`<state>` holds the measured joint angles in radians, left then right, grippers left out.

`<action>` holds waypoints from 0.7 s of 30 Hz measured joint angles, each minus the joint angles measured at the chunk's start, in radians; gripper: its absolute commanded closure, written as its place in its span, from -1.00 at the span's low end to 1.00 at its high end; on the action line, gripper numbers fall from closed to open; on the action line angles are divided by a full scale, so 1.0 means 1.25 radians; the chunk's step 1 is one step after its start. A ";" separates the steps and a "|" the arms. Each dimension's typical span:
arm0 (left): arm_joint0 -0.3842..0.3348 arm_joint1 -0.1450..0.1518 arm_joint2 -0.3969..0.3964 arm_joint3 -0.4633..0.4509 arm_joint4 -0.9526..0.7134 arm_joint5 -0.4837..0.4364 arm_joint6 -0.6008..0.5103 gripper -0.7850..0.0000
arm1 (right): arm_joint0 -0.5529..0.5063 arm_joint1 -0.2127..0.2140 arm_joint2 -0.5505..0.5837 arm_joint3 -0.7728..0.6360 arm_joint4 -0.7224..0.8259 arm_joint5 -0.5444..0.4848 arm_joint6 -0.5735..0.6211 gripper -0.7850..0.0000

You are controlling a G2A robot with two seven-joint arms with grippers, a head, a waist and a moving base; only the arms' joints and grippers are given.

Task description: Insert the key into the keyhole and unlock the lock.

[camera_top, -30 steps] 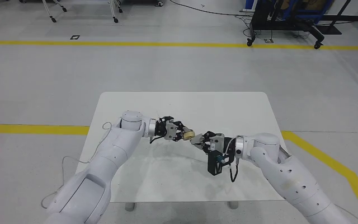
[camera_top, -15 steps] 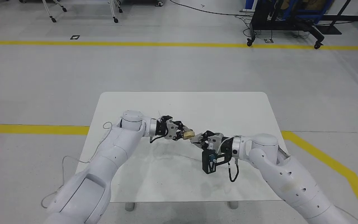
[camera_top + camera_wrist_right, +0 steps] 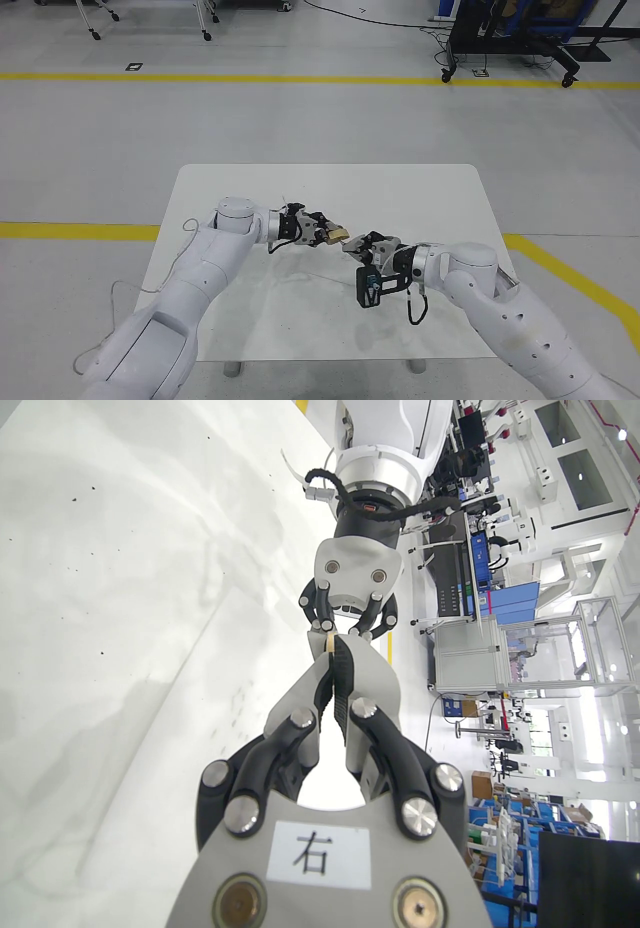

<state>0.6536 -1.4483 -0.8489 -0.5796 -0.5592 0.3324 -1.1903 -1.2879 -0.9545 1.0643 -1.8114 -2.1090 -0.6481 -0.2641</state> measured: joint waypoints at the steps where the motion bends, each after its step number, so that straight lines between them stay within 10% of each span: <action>1: 0.001 0.000 0.000 -0.001 0.002 0.000 0.002 1.00 | -0.001 0.000 0.001 -0.001 0.000 0.001 0.005 1.00; 21: 0.009 0.002 -0.005 -0.022 0.026 0.002 0.048 1.00 | 0.013 -0.009 -0.030 -0.006 -0.020 -0.012 0.091 1.00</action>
<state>0.6647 -1.4453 -0.8548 -0.6069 -0.5265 0.3348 -1.1303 -1.2720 -0.9658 1.0267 -1.8191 -2.1345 -0.6627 -0.1499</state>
